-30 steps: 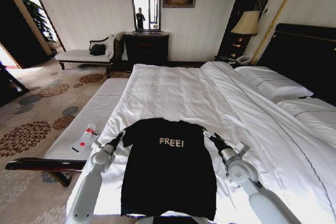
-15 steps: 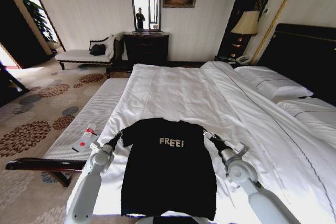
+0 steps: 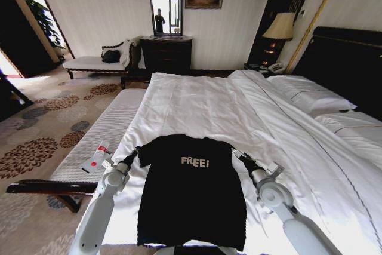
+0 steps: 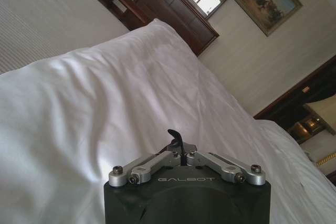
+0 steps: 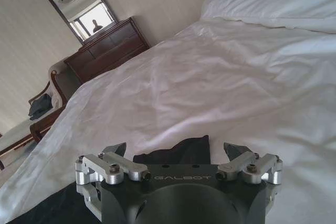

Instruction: Fold the clothes on the bed.

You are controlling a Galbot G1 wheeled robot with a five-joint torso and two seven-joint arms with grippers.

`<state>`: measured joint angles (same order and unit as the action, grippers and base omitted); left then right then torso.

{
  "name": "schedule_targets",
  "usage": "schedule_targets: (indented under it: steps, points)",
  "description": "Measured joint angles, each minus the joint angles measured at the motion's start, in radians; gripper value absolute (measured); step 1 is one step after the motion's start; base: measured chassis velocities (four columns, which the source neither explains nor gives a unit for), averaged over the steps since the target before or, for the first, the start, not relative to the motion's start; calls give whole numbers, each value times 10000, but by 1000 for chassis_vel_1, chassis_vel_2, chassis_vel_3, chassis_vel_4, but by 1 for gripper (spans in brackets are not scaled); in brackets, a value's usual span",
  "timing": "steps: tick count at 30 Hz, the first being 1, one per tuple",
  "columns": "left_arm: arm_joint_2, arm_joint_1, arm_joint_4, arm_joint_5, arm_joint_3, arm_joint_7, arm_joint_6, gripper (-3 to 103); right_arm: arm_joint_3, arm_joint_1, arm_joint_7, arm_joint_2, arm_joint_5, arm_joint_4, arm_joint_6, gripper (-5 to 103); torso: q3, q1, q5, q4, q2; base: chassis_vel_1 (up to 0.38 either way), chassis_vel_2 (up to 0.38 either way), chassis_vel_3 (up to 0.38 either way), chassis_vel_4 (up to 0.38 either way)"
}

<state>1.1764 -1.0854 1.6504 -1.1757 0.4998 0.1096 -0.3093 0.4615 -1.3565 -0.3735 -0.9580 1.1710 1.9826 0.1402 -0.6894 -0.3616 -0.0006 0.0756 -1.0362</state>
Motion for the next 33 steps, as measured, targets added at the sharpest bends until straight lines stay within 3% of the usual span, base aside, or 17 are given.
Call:
schedule_targets:
  steps: [5, 14, 21, 33]
  points:
    - [-397, 373, 445, 267, -761, 85, -40, 0, -116, 65, -7, -9, -34, -65, 11, 100, 0, -1, 0, 3, 0, 0, 0, 0, 0]
    - [-566, 1073, 170, 646, -2052, 73, -70, 0, 22, -79, -12, -9, -61, -69, 16, 100, 0, -1, 0, 1, 0, 0, 0, 0, 0]
    - [-231, 1849, -325, 850, -3086, 190, -76, 0, 104, -164, -20, -157, -152, -50, 16, 100, -1, -1, 1, 1, 0, 0, 0, 0, 0]
    - [221, 2418, -1075, 1203, -3696, 303, -5, 0, 40, -126, -30, -329, -243, -199, 28, 100, 0, -1, 1, -1, 0, 0, 0, 0, 0]
